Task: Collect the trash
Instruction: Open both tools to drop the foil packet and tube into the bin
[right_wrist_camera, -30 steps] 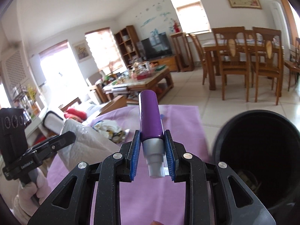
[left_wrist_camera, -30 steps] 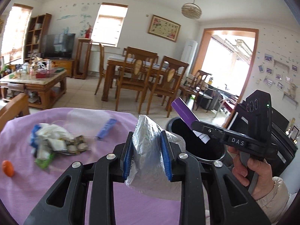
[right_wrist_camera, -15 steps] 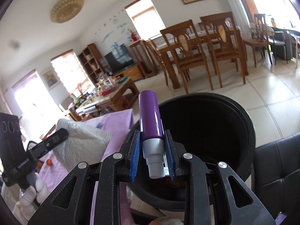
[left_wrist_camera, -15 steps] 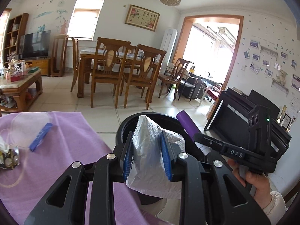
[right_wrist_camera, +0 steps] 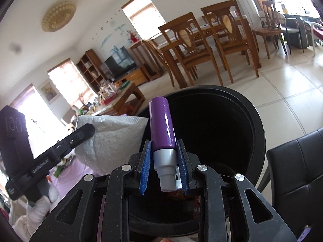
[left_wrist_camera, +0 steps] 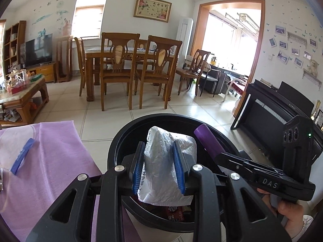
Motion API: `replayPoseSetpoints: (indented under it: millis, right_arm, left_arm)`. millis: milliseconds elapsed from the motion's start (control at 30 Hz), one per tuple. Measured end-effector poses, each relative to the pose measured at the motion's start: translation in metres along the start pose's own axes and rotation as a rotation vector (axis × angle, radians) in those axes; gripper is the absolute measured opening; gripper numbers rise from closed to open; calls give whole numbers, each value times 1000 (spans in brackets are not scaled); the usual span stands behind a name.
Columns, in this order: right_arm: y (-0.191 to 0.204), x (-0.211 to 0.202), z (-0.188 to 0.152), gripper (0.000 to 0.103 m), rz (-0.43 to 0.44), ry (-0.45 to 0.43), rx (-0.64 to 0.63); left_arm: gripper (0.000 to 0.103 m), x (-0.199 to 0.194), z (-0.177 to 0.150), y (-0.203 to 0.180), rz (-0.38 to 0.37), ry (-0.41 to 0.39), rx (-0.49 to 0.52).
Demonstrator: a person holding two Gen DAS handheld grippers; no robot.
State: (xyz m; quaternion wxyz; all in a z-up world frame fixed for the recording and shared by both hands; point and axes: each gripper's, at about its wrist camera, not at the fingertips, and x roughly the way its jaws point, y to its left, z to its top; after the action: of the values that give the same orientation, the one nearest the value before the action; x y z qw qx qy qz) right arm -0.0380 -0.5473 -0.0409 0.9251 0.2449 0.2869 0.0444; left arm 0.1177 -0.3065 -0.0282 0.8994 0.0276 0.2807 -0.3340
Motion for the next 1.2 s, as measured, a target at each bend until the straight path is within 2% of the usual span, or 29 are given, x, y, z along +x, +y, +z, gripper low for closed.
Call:
replayPoseSetpoints:
  millis: [300, 767, 867, 933, 1033, 1100, 1200]
  right_arm:
    - [4, 14, 1, 26, -14, 18, -4]
    - [13, 26, 6, 27, -45, 52, -17]
    - [16, 27, 5, 39, -49, 53, -26]
    - [20, 28, 4, 50, -52, 55, -32]
    - [23, 30, 3, 50, -56, 57, -43]
    - [31, 32, 4, 55, -55, 58, -54]
    - [47, 36, 4, 56, -47, 62, -81]
  left_arm:
    - [28, 3, -5, 1, 42, 37, 17]
    - [32, -8, -4, 7, 62, 58, 21]
    - [52, -18, -3, 10, 69, 40, 25]
    - [56, -27, -3, 12, 72, 22, 25]
    - [62, -37, -2, 18, 68, 13, 14]
    - [71, -46, -4, 24, 76, 3, 9]
    - [73, -59, -5, 39, 87, -8, -8]
